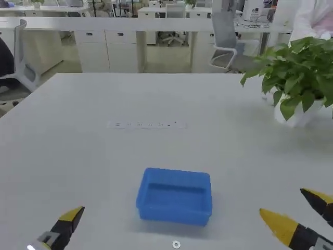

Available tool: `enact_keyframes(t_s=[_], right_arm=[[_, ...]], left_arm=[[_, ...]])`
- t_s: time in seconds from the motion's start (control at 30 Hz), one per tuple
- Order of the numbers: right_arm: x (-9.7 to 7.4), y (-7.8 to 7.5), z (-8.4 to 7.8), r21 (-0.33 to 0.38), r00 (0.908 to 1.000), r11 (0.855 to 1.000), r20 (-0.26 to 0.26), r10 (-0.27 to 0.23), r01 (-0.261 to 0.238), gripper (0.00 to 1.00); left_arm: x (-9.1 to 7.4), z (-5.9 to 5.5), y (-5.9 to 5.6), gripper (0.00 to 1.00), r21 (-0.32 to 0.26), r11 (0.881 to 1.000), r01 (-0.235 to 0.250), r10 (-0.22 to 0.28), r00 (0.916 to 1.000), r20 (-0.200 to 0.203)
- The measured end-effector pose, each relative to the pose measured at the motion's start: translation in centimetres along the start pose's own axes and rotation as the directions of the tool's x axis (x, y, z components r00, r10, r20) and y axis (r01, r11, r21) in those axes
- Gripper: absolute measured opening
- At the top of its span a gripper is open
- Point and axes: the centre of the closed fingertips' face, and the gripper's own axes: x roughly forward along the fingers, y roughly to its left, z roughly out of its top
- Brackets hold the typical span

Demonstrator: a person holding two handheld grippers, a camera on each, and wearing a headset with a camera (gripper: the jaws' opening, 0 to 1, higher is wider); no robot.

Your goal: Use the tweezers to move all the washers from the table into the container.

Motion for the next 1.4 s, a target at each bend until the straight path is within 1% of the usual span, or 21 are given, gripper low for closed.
enact_keyframes(t_s=[0.07, 0.13, 0.2, 0.23, 0.33, 0.47, 0.67, 0.77, 1.07, 1.2, 1.4], right_arm=[[0.0, 0.1, -0.1, 0.005, 1.0, 1.0, -0.001, -0.001, 0.001, 0.62], [0.1, 0.3, -0.2, -0.009, 1.0, 1.0, -0.009, -0.002, 0.002, 0.61], [0.4, 0.5, -0.6, -0.022, 0.9996, 1.0, -0.029, -0.004, 0.003, 0.61], [0.5, 0.5, -0.8, -0.025, 0.9992, 1.0, -0.04, -0.005, 0.004, 0.61], [0.6, 0.6, -1.0, -0.018, 0.9989, 1.0, -0.048, 0.0, -0.001, 0.61], [0.7, 0.7, -1.4, -0.017, 0.9979, 1.0, -0.065, 0.001, -0.002, 0.61], [0.8, 0.6, -1.5, -0.026, 0.9971, 1.0, -0.074, -0.013, 0.012, 0.61], [0.8, 0.6, -1.5, -0.023, 0.9969, 1.0, -0.077, -0.014, 0.012, 0.61], [0.9, 0.7, -1.7, -0.029, 0.9958, 1.0, -0.091, -0.012, 0.009, 0.61], [0.9, 0.4, -1.6, -0.013, 0.996, 1.0, -0.087, -0.02, 0.019, 0.6], [0.8, 0.1, -1.6, -0.02, 0.9951, 0.999, -0.092, -0.036, 0.034, 0.6]], left_arm=[[-0.1, 0.2, 0.0, 0.94, -0.01, 1.0, 0.003, -0.003, 0.9999, 0.016], [-0.2, 0.2, 0.1, 0.94, -0.021, 1.0, 0.002, -0.002, 0.9998, 0.019], [-0.2, 0.2, 0.2, 0.94, -0.031, 1.0, 0.003, -0.003, 0.9998, 0.018], [-0.3, 0.2, 0.3, 0.94, -0.035, 0.999, 0.003, -0.002, 0.9998, 0.021], [-0.4, 0.4, 0.5, 0.94, -0.04, 0.999, -0.005, 0.006, 0.9993, 0.037], [-0.4, 0.2, 0.6, 0.94, -0.04, 0.999, -0.014, 0.015, 0.9995, 0.028], [-0.3, 0.0, 0.6, 0.93, -0.045, 0.999, -0.007, 0.008, 0.9998, 0.02], [-0.4, 0.2, 0.8, 0.93, -0.052, 0.999, -0.01, 0.012, 0.9995, 0.03], [-0.3, 0.0, 0.9, 0.93, -0.059, 0.998, -0.02, 0.021, 0.9995, 0.023], [-0.4, 0.2, 1.3, 0.93, -0.069, 0.997, -0.034, 0.036, 0.9988, 0.033], [-0.5, 0.4, 1.6, 0.92, -0.081, 0.996, -0.047, 0.051, 0.9977, 0.045]])
